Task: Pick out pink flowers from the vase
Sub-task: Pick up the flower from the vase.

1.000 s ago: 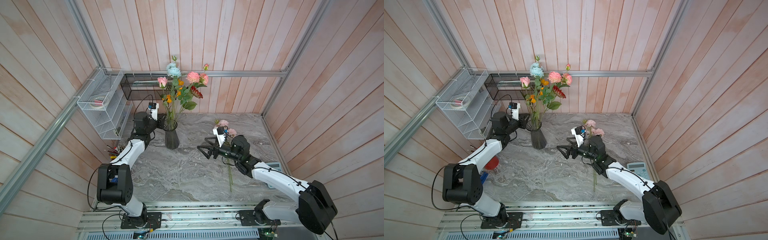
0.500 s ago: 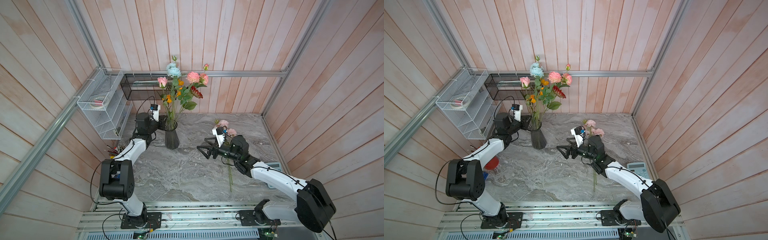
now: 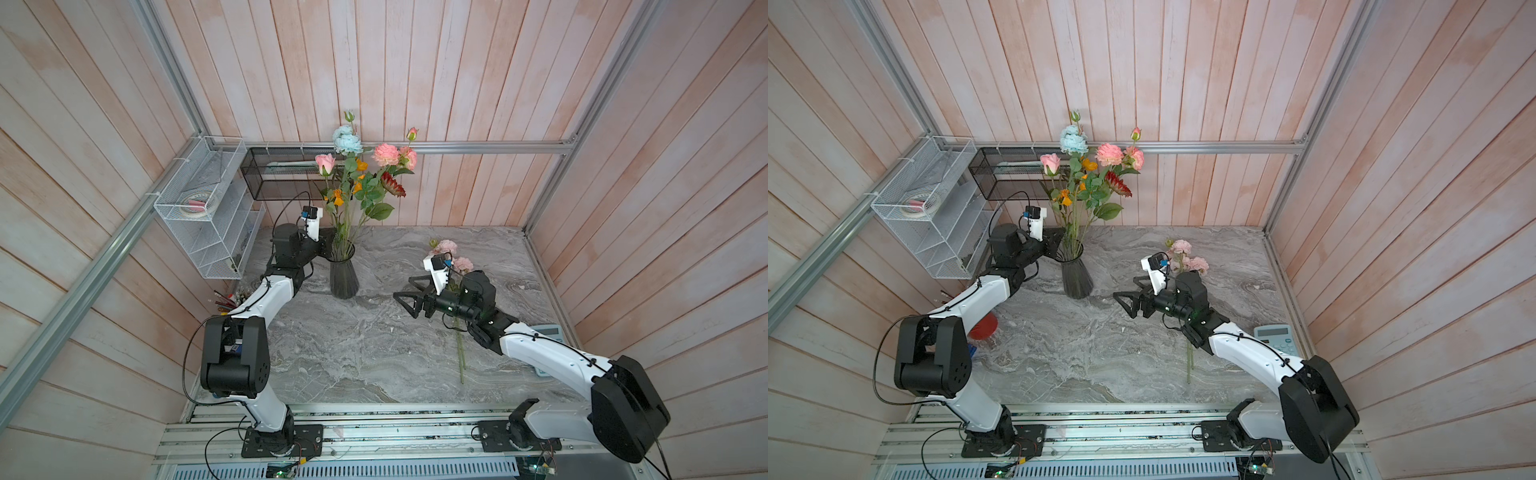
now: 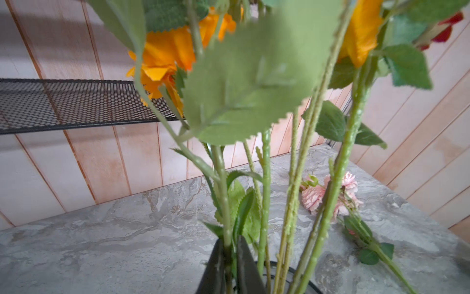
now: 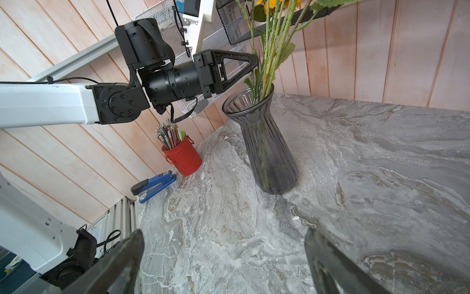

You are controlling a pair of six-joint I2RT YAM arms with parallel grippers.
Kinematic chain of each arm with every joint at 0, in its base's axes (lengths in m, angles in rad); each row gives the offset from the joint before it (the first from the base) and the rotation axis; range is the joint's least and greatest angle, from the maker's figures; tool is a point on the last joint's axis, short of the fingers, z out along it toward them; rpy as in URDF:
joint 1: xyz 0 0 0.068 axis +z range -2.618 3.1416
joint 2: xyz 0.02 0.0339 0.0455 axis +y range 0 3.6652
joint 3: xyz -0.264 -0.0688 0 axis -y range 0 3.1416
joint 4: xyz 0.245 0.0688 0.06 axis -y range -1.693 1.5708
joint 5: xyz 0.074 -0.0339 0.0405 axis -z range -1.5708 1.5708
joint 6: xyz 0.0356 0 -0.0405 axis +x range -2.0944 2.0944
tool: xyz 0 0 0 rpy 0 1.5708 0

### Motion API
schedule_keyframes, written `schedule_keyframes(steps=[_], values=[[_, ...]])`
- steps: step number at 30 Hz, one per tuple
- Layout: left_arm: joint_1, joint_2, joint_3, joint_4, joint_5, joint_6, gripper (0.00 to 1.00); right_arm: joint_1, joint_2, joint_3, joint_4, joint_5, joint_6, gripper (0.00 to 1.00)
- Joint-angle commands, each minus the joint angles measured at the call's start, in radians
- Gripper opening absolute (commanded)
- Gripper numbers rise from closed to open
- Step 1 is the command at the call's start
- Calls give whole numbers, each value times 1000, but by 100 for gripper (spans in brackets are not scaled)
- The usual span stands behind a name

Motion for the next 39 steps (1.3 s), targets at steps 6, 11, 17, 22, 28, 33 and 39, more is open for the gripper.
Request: schedule_keyframes(steps=[6,11,17,22,28,33,39], values=[[-5,-38,-45,71,21,5,0,7,12,23,-4,4,12,98],[-5,-84,-72,87,17,12,0,7,14,22,5,0,20,98],[-5,-170,-134,153,22,13,0,7,17,23,14,-7,28,98],[-5,-237,-165,205,24,12,0,7,11,44,1,-11,16,98],[-5,-318,-180,268,26,-32,0,7,-6,70,-38,-8,-30,98],[-5,-408,-146,247,30,-63,0,7,-6,112,-75,-8,-71,98],[-11,-534,-123,235,30,-73,0,6,-11,133,-65,-22,-80,98]])
